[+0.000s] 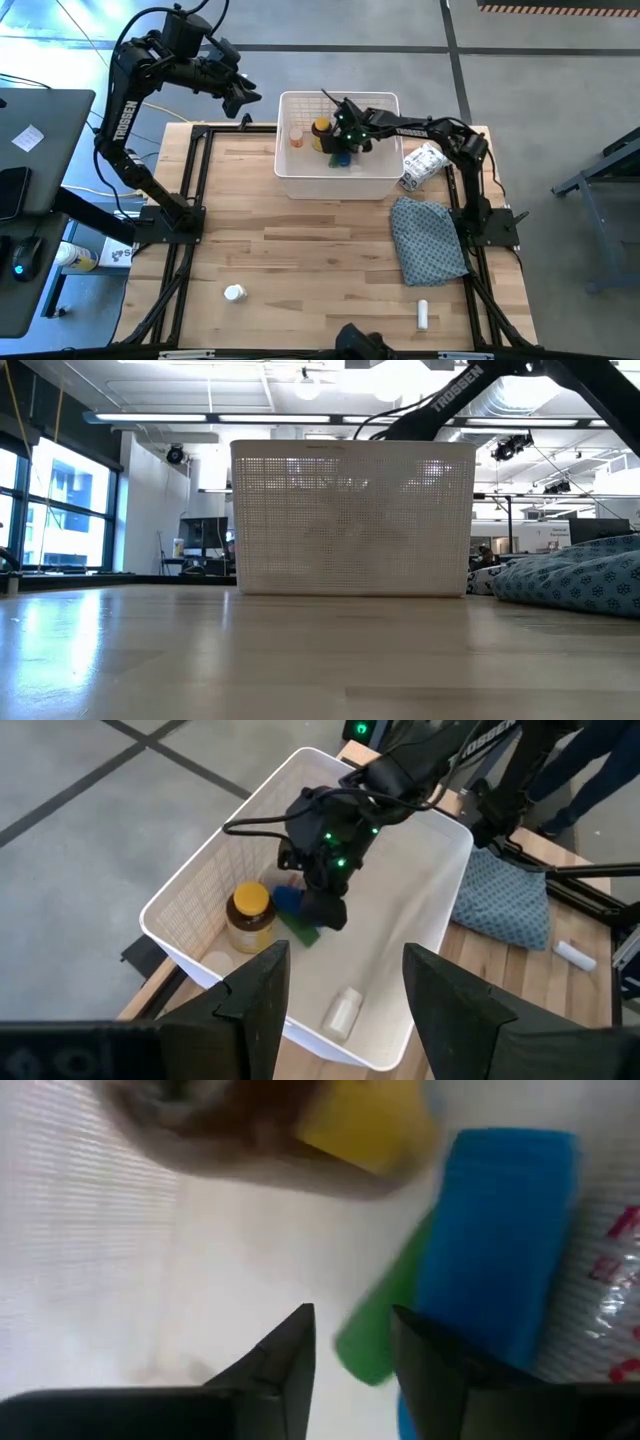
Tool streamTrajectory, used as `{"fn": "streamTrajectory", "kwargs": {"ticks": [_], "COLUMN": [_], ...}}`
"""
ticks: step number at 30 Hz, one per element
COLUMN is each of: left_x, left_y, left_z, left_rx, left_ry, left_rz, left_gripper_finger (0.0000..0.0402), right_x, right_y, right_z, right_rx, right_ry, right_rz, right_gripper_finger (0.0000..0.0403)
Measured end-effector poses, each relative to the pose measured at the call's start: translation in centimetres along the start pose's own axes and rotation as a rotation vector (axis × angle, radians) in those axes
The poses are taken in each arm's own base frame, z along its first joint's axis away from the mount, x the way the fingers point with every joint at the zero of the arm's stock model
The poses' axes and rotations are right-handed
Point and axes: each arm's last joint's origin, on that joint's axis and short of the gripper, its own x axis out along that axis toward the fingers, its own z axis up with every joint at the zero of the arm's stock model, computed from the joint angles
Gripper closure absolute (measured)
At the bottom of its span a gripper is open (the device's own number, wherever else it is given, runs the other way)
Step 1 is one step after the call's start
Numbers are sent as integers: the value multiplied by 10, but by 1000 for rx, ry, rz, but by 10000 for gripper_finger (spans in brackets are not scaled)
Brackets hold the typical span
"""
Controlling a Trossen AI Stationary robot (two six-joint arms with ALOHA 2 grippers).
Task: Pick & place medical supplies in basket/bin
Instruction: Adjust the bandages in the white bin
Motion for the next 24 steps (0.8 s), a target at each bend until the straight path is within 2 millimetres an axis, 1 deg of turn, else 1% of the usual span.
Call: {"fn": "streamTrajectory", "kwargs": {"ticks": [5,8,12,18,21,24], "left_x": [0,0,0,0,0,1], "left_y": [0,0,0,0,0,0], "left_z": [-1,-1,-1,-1,-1,-1], "left_rx": [-6,-6,-6,-5,-3,0], "left_ry": [11,13,13,13,13,13], "left_rz": [-1,-1,-1,-1,-6,-7], "left_gripper_finger": [175,175,175,175,175,175], "right_x": [-2,-3,-6,-30,-31,-22], "right_y": [-10,-11,-7,3,5,11], "right_z": [-4,-3,0,4,5,1], "right_rx": [-1,-20,-35,-16,6,-12], "right_ry": [46,54,51,-23,-13,-17], "right_rz": [-90,-93,-25,11,47,69], "right_gripper_finger": [306,317,323,324,324,324]}}
